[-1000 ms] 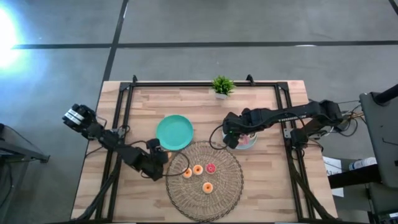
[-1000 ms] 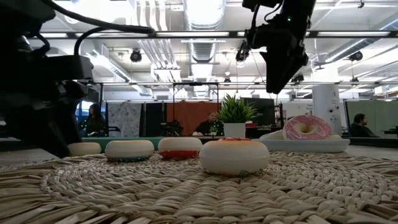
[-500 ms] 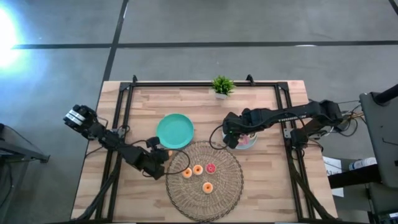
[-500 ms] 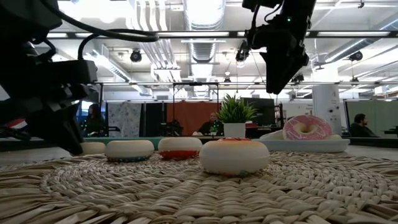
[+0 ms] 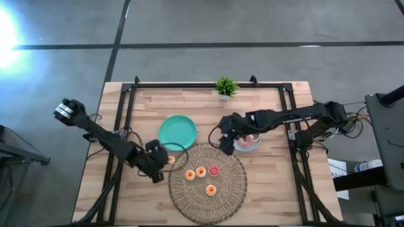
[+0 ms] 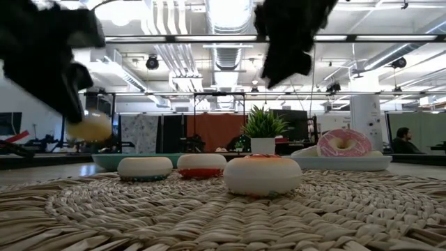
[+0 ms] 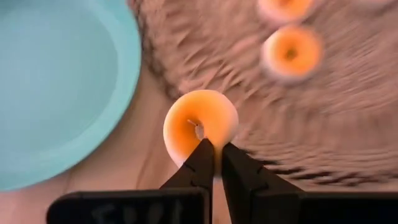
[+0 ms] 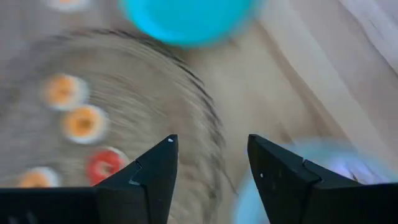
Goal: Pick & Place donuts
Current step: Put the small yellow doughnut on the green plate
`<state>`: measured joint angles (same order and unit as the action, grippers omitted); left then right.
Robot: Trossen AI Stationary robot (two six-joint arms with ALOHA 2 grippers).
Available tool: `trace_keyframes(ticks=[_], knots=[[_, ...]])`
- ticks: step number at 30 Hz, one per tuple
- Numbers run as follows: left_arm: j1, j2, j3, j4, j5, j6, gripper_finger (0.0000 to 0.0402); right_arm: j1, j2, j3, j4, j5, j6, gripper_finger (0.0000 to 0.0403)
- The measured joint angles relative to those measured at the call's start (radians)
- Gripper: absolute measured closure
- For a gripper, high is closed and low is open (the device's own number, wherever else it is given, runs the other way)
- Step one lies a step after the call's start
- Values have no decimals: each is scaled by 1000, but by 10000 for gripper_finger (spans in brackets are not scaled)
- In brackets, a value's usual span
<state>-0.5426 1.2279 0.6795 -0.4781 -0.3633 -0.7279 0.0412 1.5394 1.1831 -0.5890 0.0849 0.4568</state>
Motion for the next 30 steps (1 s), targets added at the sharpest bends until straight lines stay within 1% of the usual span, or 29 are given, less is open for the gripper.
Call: trace_keyframes(ticks=[2,3,4,6,8,9,12,15,18,22,26,30], knots=[[29,-81,-9,36,55,23,401,19,0,0,95,-14,-119,223],[52,-122,-22,63,102,32,401,29,1,0,142,-15,-194,224],[80,-162,-35,99,165,38,401,37,7,2,189,-16,-282,224],[154,-227,-62,232,305,41,401,53,19,12,270,-18,-425,224],[230,-269,-89,360,406,44,401,60,47,34,322,-18,-496,222],[268,-281,-99,419,429,48,401,60,62,52,333,-18,-508,220],[363,-285,-115,529,457,79,401,59,117,119,316,-18,-504,211],[427,-269,-115,560,481,117,401,57,171,201,262,-20,-498,201],[468,-244,-116,561,530,143,401,58,215,277,191,-39,-562,190],[491,-216,-116,572,575,144,401,60,272,347,109,-40,-617,178],[496,-189,-116,607,582,148,401,59,308,390,113,-37,-648,169],[496,-171,-116,606,582,147,401,57,331,414,112,-34,-663,167]])
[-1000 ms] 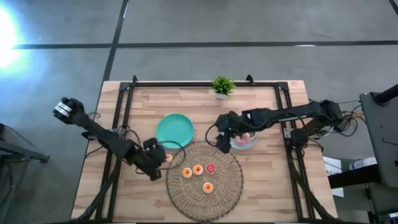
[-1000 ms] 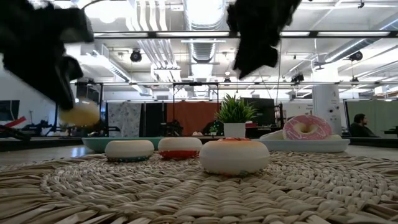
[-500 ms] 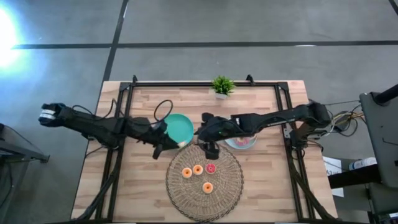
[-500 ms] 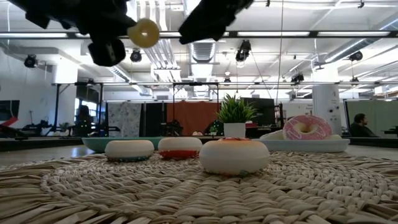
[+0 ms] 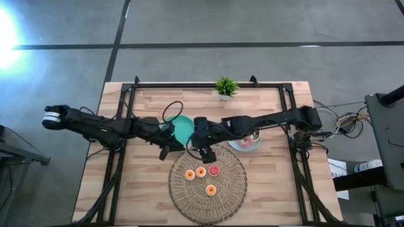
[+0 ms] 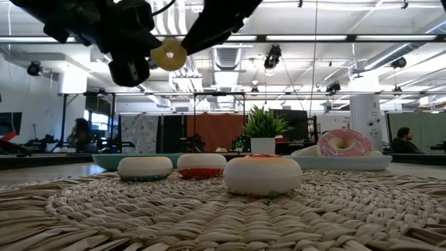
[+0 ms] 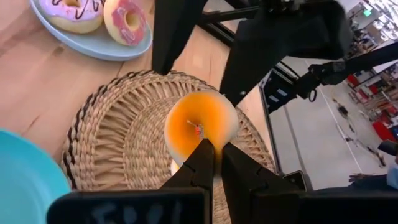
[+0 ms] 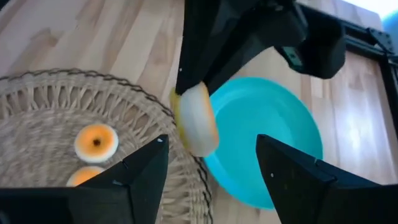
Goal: Pick & Place donuts
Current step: Put the small yellow doughnut on the green plate
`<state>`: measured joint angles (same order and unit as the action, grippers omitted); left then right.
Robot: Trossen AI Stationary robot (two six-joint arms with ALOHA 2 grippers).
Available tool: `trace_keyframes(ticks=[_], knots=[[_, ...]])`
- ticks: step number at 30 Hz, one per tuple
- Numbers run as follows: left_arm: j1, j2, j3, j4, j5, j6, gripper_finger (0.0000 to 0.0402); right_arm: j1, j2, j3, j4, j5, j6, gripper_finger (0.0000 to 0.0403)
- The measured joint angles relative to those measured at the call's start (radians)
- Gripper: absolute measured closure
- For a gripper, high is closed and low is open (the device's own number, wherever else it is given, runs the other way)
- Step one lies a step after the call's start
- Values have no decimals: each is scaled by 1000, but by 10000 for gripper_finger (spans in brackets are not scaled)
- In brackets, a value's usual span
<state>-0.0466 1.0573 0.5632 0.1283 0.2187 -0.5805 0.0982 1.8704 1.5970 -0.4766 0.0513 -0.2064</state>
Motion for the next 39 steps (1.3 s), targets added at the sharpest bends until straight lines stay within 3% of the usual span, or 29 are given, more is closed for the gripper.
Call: trace_keyframes(ticks=[13,22,27,32,36,39], knots=[[79,13,1,38,3,12,401,-2,8,4,9,-21,-28,204],[76,13,6,41,17,-6,401,-15,12,3,9,-22,-3,302],[75,5,6,-9,-69,-62,371,-32,14,2,8,-23,62,363],[62,-50,5,-185,-151,-76,306,-88,19,-1,20,-71,291,390],[13,-138,5,-296,-310,-113,271,-151,60,0,25,-138,518,389],[-60,-199,5,-350,-468,-132,265,-184,128,-2,39,-211,661,389]])
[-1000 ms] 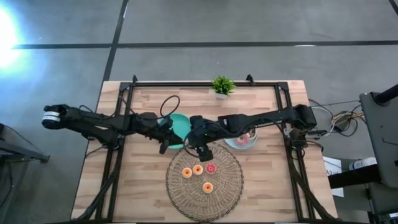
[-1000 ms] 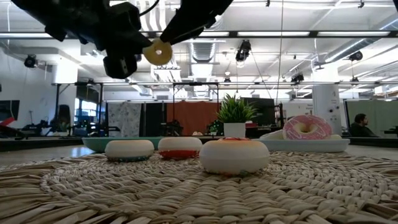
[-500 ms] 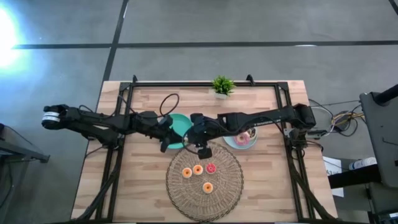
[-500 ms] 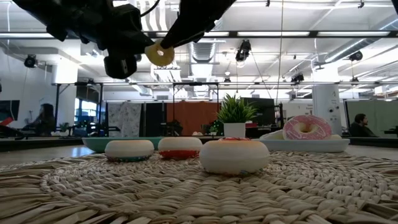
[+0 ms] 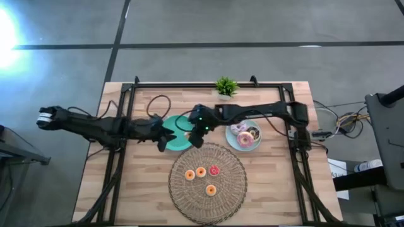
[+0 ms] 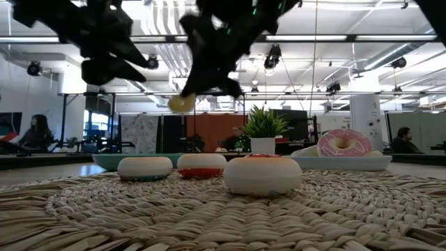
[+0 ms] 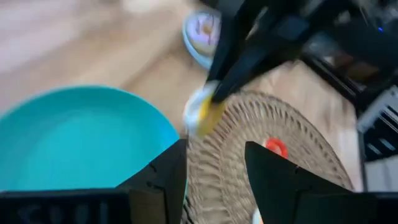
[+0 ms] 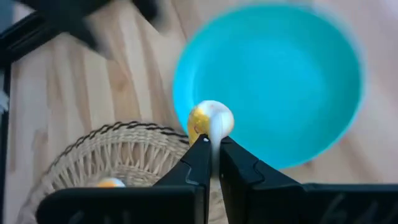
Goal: Pick & Place donuts
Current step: Put the small yellow doughnut on the green plate
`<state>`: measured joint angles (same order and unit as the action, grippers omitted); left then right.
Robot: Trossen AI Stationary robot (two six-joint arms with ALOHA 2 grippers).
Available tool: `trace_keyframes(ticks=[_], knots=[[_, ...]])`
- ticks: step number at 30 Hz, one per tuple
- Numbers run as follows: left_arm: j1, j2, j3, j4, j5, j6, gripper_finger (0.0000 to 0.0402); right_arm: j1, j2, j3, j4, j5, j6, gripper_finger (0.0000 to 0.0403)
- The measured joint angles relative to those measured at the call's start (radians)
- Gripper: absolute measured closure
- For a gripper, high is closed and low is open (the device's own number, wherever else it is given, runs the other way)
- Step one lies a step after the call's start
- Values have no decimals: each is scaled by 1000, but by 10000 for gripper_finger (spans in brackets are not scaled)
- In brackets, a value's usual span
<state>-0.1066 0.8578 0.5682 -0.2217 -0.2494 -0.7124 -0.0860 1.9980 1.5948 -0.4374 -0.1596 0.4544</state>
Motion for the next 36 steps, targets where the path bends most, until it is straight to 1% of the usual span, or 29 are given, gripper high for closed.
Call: trace_keyframes(ticks=[3,5,8,12,15,17,20,23,26,29,30,33,36], knots=[[-92,-50,0,-4,-155,-5,266,-10,70,8,27,-34,63,389],[-150,-71,0,-5,-232,-19,266,-11,112,37,26,-41,66,389],[-220,-79,0,-8,-307,-48,267,-10,160,96,23,-59,66,389],[-289,-69,0,-26,-383,-92,267,-11,209,184,-13,-59,54,390],[-325,-61,0,-31,-419,-102,267,-13,255,248,-86,-58,33,387],[-346,-61,7,-33,-439,-103,267,-14,290,292,-137,-58,15,379],[-368,-62,24,-52,-477,-103,267,-15,341,355,-206,-57,-8,356],[-381,-62,50,-85,-515,-104,267,-16,378,408,-234,-47,-12,328],[-385,-62,69,-105,-530,-104,267,-15,388,455,-271,5,-26,302],[-390,-62,87,-127,-537,-104,267,-15,386,468,-322,91,-84,280],[-391,-62,92,-136,-536,-104,267,-15,385,471,-341,104,-104,273],[-394,-62,110,-174,-539,-103,267,-16,384,477,-364,111,-140,255],[-394,-62,121,-197,-548,-103,267,-18,377,465,-369,111,-144,241]])
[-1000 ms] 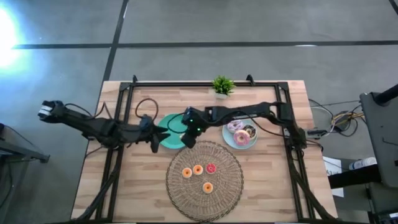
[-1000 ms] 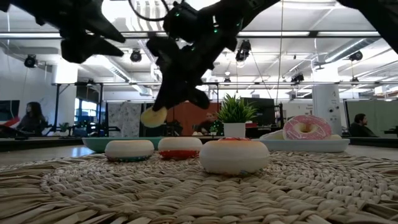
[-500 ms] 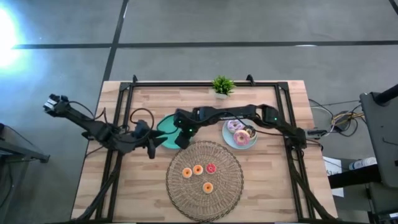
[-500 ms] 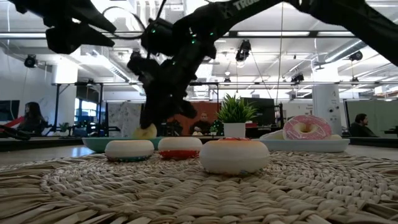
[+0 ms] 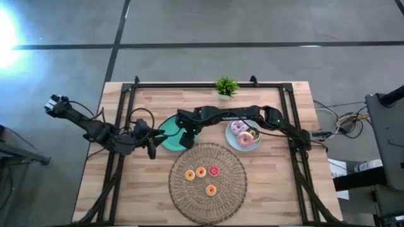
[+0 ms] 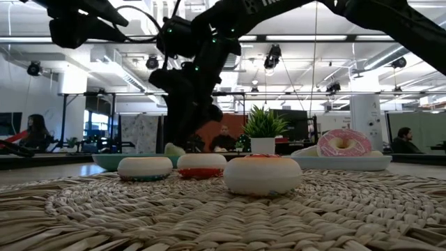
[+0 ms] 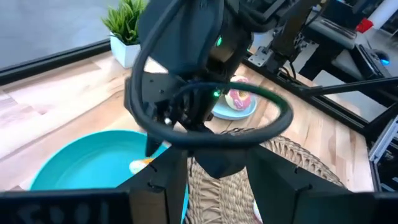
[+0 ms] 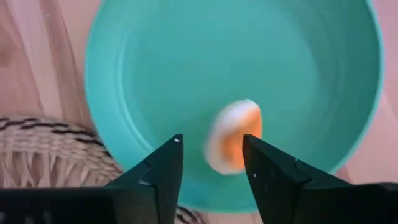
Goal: Pick & Place donuts
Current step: Put the small yellow doughnut on the green plate
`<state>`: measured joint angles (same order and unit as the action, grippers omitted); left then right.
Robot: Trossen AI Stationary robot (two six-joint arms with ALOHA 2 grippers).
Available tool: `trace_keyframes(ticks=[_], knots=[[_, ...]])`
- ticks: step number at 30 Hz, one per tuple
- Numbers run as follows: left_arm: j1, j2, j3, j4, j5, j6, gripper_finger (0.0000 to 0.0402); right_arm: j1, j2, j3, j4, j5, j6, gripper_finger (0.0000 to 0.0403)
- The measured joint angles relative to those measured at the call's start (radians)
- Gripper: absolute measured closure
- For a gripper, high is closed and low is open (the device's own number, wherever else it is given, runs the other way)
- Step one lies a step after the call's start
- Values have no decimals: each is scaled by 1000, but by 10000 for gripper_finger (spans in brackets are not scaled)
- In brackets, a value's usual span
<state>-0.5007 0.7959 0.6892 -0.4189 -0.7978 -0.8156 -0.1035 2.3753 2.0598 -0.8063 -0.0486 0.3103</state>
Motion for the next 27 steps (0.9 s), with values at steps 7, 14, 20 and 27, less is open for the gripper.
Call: trace_keyframes(ticks=[7,14,20,27], knots=[[-1,-1,6,-10,-1,-2,267,-5,1,-10,-26,117,-25,231],[-29,-1,6,-120,-1,-90,267,-8,-8,-4,-11,99,-63,239],[-111,2,5,-253,-16,-272,267,1,18,-8,18,29,-102,225],[-174,19,-28,-296,-48,-413,267,0,42,-8,91,22,-103,223]])
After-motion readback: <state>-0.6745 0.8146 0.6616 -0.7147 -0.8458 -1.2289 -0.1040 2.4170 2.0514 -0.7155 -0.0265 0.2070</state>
